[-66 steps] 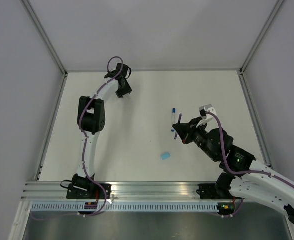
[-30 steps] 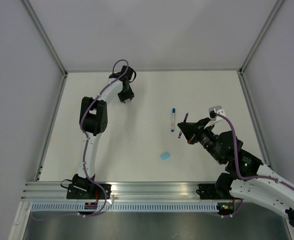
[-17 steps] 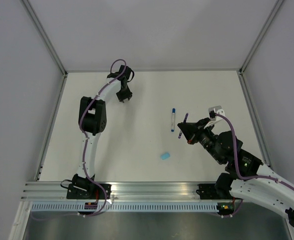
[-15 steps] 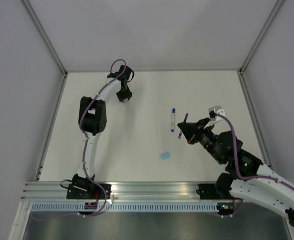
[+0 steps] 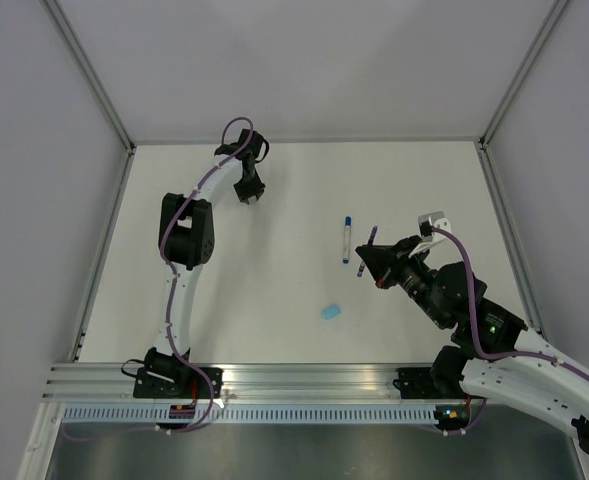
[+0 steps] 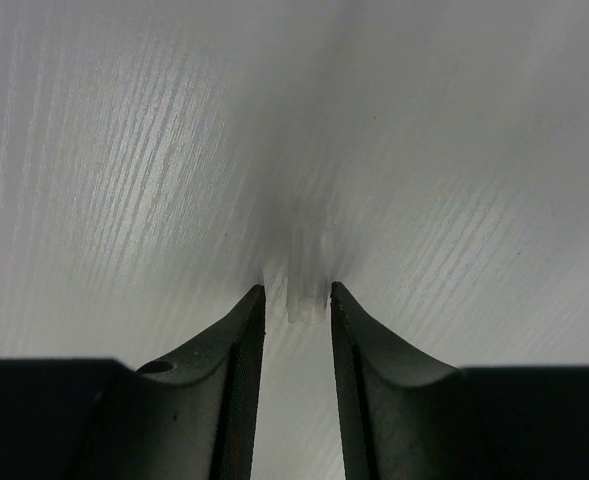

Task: Insert the pens into the pen caps

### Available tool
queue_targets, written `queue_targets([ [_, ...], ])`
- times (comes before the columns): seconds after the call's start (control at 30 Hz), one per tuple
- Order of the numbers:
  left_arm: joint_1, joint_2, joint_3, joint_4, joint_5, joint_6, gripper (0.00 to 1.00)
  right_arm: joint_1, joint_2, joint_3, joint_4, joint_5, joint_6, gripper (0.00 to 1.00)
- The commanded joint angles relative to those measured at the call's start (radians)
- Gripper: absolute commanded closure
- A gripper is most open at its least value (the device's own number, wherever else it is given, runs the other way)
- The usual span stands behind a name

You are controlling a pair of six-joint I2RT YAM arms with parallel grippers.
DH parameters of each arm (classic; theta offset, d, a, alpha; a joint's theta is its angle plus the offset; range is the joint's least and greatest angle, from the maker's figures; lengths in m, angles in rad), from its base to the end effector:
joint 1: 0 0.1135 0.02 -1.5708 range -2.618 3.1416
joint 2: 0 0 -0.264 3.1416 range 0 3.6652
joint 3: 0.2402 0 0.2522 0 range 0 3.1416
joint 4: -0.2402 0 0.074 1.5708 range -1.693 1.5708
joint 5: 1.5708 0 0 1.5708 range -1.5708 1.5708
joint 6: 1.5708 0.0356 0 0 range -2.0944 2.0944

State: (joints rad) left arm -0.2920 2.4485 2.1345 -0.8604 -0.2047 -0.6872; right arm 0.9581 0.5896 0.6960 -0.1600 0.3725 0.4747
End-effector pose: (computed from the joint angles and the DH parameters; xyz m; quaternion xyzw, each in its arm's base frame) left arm 0.4968 -0.1418 0.1632 -0.2112 0.9524 -0.0037 0.2200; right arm 0.0939 0.1110 0.3402 -0.0470 0.7230 0.3426 0.5981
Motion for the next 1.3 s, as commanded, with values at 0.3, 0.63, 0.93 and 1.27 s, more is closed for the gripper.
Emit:
queue_targets([
  [0.3,0.008,0.063,0.019,-0.006,0.025,0.041,0.73,0.001,-0.013,-0.001,0.0,0.006,-0.002,1.0],
  [0.63,0.004,-0.087,-0.199,0.099,0.097,0.094,0.98,0.001,0.009,-0.004,0.007,0.002,-0.005,1.0],
  [0.93,-0.022,-0.5,-0.721,0.403,0.278,0.104,0.98,0.001,0.113,-0.021,0.079,-0.105,-0.034,1.0],
  [1.27,-0.151,-1.127,-1.228,1.009,0.736,-0.032,0.98,0.002,0.292,-0.041,0.321,-0.556,-0.082,1.0],
])
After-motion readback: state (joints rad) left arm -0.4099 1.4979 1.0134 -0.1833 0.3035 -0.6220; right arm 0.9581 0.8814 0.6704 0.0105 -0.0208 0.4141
